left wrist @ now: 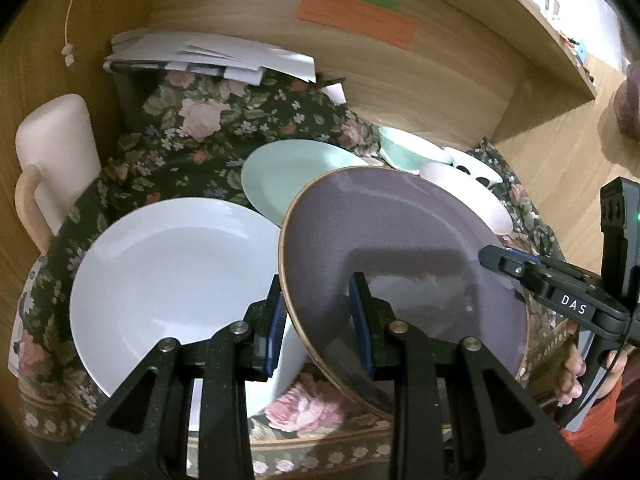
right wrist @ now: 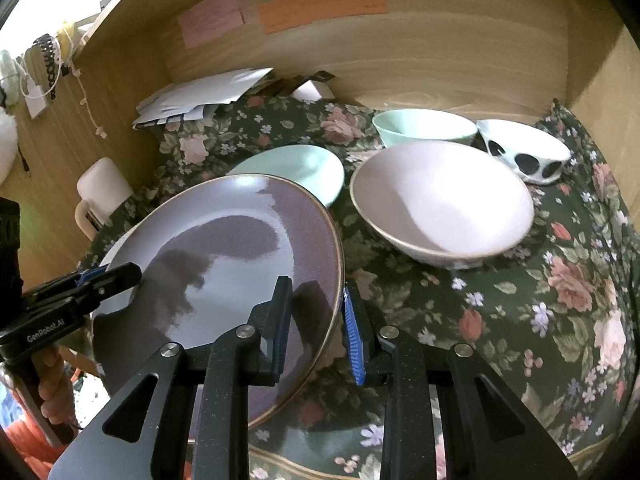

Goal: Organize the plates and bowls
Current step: 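Lift the dark brown plate off the white plate with both grippers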

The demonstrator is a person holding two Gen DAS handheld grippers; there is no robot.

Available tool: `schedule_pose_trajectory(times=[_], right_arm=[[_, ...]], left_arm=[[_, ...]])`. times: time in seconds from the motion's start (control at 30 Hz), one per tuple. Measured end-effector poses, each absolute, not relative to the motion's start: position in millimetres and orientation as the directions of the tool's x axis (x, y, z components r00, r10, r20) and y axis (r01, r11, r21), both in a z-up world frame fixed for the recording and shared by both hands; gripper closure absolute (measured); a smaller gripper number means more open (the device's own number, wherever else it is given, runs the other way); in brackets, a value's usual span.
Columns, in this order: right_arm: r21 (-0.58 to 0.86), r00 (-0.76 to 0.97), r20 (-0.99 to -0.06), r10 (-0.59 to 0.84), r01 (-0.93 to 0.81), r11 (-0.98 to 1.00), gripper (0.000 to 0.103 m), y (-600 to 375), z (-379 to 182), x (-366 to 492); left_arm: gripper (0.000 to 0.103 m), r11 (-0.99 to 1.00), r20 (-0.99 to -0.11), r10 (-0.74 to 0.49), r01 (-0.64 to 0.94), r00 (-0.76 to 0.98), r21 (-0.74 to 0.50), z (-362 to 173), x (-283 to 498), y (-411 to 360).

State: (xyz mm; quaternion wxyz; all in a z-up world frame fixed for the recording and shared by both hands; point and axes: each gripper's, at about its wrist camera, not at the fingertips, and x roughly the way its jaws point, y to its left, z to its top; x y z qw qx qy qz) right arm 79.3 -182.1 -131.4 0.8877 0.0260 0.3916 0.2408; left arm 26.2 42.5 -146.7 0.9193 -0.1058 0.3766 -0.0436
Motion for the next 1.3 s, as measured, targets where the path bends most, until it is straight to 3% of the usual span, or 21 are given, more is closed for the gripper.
schedule_pose_trajectory(times=[0.83, 1.3], right_arm=[[0.264, 0.52, -0.751, 0.407, -0.328, 0.907, 0.08, -218.2, -168.6, 79.9], [0.259, 0.532, -0.753, 0.387, -0.301, 0.918, 0.08, -225.9, -171.4, 88.1]], left_arm=[[0.073, 0.967, -0.757, -0.21, 0.016, 0.619, -0.255, -186.1, 42.0, 1.8], [0.072, 0.976, -0.771, -0.194, 0.044, 0.606, -0.211, -194.2, 59.1, -12.3]])
